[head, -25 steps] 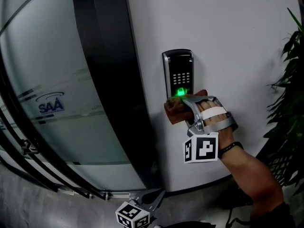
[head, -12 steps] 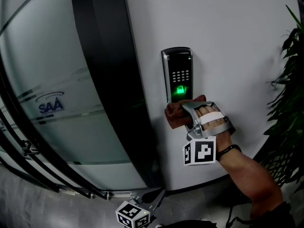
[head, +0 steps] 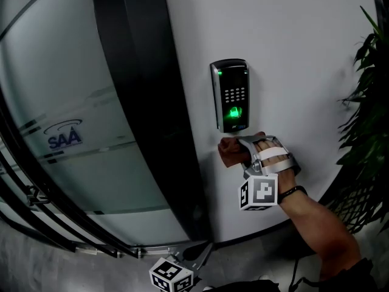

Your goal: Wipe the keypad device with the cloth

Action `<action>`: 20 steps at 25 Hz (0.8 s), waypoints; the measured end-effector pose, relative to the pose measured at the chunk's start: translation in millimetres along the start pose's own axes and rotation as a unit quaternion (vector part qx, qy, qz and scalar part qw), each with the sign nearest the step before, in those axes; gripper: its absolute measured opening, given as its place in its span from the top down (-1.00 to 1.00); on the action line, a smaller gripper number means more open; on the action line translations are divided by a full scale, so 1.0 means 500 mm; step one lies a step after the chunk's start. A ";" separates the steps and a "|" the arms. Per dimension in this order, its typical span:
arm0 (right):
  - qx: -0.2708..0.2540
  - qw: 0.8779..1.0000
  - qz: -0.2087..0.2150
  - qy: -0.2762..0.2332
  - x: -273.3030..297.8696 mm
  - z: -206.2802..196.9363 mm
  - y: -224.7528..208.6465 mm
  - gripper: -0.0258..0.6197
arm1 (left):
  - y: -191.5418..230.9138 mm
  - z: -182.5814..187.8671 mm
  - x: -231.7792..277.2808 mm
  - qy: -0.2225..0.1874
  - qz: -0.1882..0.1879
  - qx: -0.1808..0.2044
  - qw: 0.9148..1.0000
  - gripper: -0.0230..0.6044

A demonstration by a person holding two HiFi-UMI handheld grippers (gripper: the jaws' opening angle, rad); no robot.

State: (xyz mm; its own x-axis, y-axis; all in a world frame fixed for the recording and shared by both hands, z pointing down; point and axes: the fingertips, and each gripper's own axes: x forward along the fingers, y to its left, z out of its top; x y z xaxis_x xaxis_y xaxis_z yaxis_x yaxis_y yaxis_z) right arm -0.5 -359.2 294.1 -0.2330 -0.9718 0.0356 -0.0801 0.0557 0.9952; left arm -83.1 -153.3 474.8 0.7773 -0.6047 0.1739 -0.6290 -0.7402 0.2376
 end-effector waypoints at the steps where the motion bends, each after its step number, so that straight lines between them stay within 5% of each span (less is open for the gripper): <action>1: 0.015 1.000 0.011 0.002 -0.008 -0.003 0.016 0.75 | 0.001 -0.003 -0.005 0.002 -0.005 -0.001 1.000 0.87; 4: 0.100 0.993 0.061 -0.001 -0.058 -0.008 0.094 0.75 | 0.005 -0.022 -0.015 0.014 -0.024 -0.003 1.000 0.87; 7: 0.257 0.956 0.141 -0.009 -0.141 -0.019 0.205 0.75 | 0.000 -0.049 -0.007 0.026 -0.049 -0.008 0.998 0.87; 9: 0.383 0.902 0.196 -0.024 -0.203 -0.025 0.272 0.75 | -0.011 -0.050 0.001 0.028 -0.063 -0.008 0.998 0.87; 11: 0.504 0.828 0.239 -0.051 -0.261 -0.030 0.334 0.75 | -0.020 -0.050 -0.002 0.027 -0.063 -0.005 0.998 0.87; 13: 0.590 0.759 0.267 -0.069 -0.320 -0.044 0.378 0.75 | -0.040 -0.053 -0.005 0.025 -0.057 -0.005 0.998 0.87; 14: 0.614 0.736 0.274 -0.073 -0.350 -0.056 0.390 0.75 | -0.054 -0.056 -0.004 0.024 -0.053 -0.006 0.998 0.87; 16: 0.636 0.717 0.274 -0.079 -0.408 -0.082 0.395 0.75 | -0.082 -0.062 0.001 0.022 -0.042 -0.010 0.999 0.87; 20: 0.658 0.706 0.247 -0.086 -0.497 -0.138 0.367 0.75 | -0.145 -0.061 0.023 0.005 -0.016 -0.024 1.000 0.87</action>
State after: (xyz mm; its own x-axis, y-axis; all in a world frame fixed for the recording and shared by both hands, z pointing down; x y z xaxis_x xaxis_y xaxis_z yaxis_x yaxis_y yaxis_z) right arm 109.7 -123.4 474.1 -0.6520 -0.7242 0.2246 -0.7534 0.6520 -0.0849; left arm -27.9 -97.5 488.8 0.7972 -0.5777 0.1751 -0.6026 -0.7440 0.2888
